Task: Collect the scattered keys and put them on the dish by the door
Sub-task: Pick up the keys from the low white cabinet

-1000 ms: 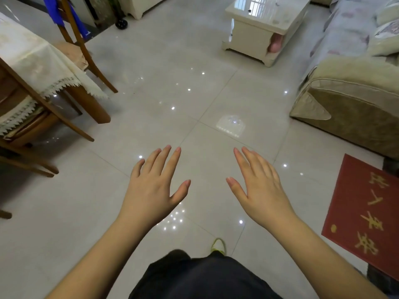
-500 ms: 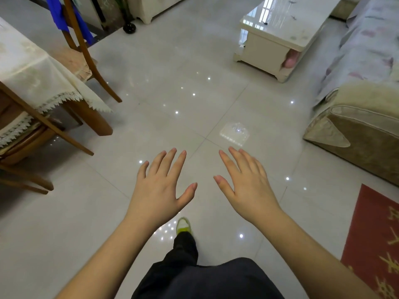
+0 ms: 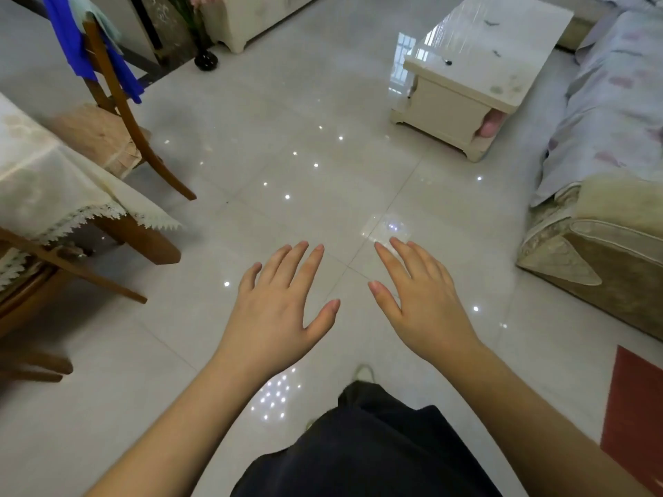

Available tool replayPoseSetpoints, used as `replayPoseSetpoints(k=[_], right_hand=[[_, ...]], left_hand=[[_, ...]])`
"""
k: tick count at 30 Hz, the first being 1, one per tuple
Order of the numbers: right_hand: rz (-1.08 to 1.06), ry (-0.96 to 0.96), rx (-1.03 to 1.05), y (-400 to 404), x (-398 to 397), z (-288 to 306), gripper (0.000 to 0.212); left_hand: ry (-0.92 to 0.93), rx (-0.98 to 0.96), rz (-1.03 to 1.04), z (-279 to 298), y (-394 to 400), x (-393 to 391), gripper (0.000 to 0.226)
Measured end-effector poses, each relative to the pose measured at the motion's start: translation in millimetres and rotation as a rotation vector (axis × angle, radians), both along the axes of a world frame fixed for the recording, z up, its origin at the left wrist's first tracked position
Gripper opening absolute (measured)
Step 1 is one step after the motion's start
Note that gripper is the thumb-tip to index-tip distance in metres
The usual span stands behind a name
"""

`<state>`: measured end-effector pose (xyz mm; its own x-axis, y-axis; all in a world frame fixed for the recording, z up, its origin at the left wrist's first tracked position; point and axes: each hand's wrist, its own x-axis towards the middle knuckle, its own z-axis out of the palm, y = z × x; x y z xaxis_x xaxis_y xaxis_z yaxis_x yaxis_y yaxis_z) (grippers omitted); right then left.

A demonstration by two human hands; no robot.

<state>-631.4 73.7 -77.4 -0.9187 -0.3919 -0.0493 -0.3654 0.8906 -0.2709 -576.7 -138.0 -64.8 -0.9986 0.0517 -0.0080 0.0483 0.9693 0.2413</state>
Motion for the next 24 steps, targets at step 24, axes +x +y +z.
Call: replayPoseSetpoints(k=[24], right_hand=[[0.095,-0.056,-0.053,-45,-431,-8,0.066]], left_hand=[[-0.021,-0.018,0.163,0,-42,-422,0.072]])
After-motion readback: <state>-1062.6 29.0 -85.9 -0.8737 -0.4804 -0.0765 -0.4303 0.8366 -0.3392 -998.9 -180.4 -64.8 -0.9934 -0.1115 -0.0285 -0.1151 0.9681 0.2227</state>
